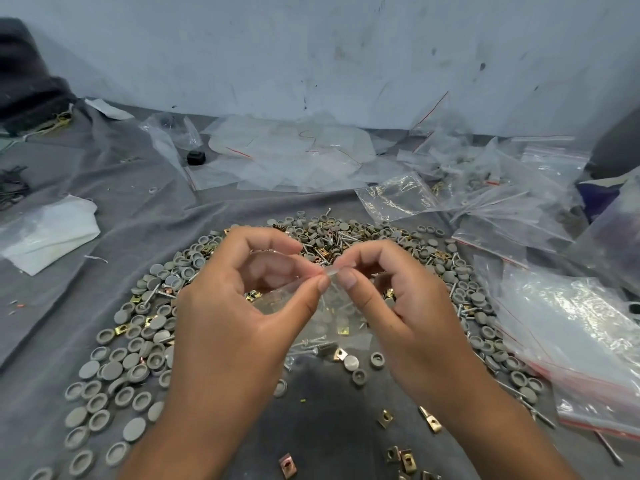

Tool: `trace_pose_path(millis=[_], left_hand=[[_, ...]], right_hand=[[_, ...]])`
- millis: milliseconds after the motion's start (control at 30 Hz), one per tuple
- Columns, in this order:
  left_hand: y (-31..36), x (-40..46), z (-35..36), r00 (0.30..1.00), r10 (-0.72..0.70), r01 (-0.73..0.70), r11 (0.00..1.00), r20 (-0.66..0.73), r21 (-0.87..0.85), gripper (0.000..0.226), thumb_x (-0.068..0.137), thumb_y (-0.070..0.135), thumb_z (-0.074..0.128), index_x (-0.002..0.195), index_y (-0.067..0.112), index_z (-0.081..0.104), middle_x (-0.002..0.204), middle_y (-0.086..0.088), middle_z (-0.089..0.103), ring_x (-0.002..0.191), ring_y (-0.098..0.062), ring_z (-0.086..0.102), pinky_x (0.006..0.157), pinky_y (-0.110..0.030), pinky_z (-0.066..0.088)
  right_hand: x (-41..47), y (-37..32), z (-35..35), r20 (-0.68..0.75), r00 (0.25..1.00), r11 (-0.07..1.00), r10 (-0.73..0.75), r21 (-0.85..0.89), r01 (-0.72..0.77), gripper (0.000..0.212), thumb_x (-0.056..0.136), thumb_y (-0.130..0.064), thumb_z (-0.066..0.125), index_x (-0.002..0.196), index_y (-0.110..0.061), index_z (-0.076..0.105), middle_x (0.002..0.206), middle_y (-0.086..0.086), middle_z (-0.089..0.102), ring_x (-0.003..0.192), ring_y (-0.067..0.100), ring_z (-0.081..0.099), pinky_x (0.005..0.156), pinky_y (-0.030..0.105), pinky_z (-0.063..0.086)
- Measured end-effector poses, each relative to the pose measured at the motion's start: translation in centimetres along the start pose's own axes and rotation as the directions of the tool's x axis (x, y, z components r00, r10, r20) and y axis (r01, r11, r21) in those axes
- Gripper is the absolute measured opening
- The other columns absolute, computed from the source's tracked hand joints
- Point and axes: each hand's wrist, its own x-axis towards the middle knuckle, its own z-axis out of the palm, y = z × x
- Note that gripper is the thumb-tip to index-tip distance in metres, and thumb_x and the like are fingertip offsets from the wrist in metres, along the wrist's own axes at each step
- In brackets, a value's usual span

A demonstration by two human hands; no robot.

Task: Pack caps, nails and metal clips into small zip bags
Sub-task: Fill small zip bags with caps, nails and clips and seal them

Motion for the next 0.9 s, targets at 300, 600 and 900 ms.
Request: trace_pose_path(millis=[300,600,900], left_hand=[[-0.6,0.1,-0.1,0.997,-0.066,0.068,0.996,0.029,-0.066,0.040,0.070,0.046,0.082,0.103,0.036,0.061,0.097,0.010,0.075,0.095,-0.013,0.073,0.082,-0.030,0.058],[-1.0,0.9,-0.9,0.981,-0.190,0.193,0.960,0.033,-0.201,0.037,0.073,0.031,0.084,0.102,0.023,0.062,0.089,0.001,0.077,0.082,-0.017,0.073,0.073,-0.023,0.058],[-1.4,0.5,-0.6,0.992,-0.120,0.124,0.989,0.046,-0.083,0.018,0.084,0.030,0.071,0.093,0.034,0.056,0.093,0.005,0.072,0.091,-0.016,0.067,0.084,-0.043,0.055]], right_hand=[[0.0,0.6,-0.2,-0.040,0.998,0.999,0.041,0.038,-0.040,0.012,0.100,-0.040,0.051,0.096,-0.033,0.060,0.079,-0.020,0.057,0.075,0.008,0.056,0.065,0.016,0.039],[0.8,1.5,-1.2,-0.074,0.975,0.937,0.211,0.298,-0.181,0.016,0.094,-0.039,0.052,0.096,-0.028,0.064,0.077,-0.004,0.060,0.072,0.014,0.056,0.065,0.024,0.049],[0.6,1.8,-1.2,0.010,0.988,0.974,0.154,0.167,-0.153,0.013,0.095,-0.041,0.060,0.093,-0.030,0.067,0.073,-0.012,0.062,0.063,0.000,0.050,0.057,0.016,0.043]])
